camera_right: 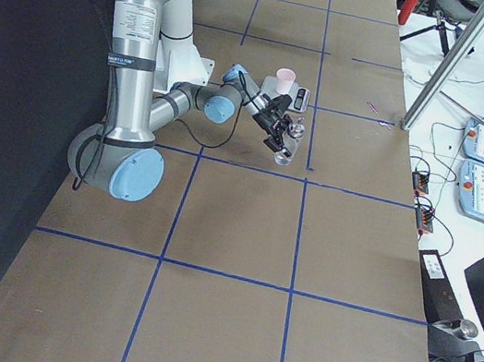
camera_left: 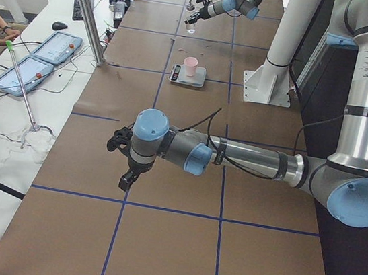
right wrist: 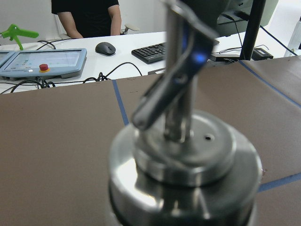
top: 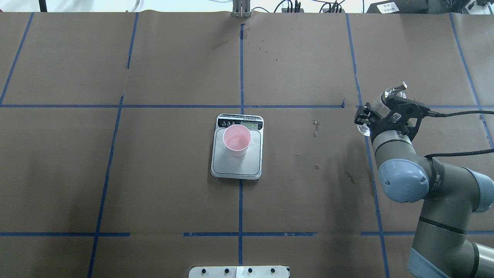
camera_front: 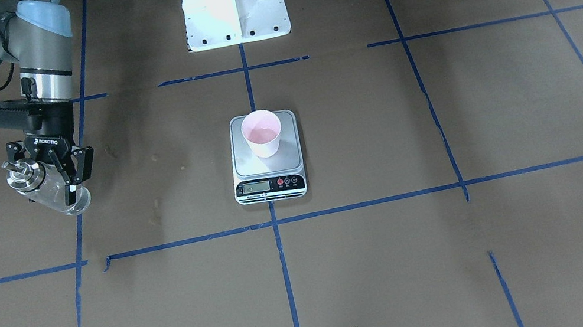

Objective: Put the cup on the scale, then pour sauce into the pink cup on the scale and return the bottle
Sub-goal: 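Lower the jar with the right gripper onto the table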

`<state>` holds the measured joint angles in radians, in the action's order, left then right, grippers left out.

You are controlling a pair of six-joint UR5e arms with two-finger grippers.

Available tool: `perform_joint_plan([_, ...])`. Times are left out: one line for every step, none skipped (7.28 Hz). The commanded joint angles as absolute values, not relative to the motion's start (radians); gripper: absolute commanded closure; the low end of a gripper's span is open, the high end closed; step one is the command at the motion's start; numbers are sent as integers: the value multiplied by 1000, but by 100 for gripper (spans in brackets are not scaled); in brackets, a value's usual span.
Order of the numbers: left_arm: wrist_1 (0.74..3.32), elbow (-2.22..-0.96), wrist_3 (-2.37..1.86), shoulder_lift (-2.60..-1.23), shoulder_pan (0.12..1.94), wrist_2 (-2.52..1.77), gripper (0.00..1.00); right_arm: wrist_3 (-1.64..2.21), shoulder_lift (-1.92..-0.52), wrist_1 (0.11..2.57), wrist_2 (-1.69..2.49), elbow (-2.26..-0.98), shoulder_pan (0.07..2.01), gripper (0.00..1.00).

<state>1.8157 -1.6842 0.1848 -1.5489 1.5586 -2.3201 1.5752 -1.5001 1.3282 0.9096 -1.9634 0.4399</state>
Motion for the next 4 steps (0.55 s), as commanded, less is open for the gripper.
perform_joint_plan([1815,-1686,184,-1554,1559,-2318,0,1583,-1502,1318,884,-1937,434,100])
perform_joint_plan([1815,-1686,184,-1555,1559,-2316,0,1591,-1502,1318,864,-1937,417,100])
perform_joint_plan([1815,-1686,183,-1557,1559,-2315,0,1592,-1500,1318,836,-1936,394,100])
perform_joint_plan([1815,-1686,183,-1559,1559,-2313,0,1591,-1497,1319,836,-1934,388,100])
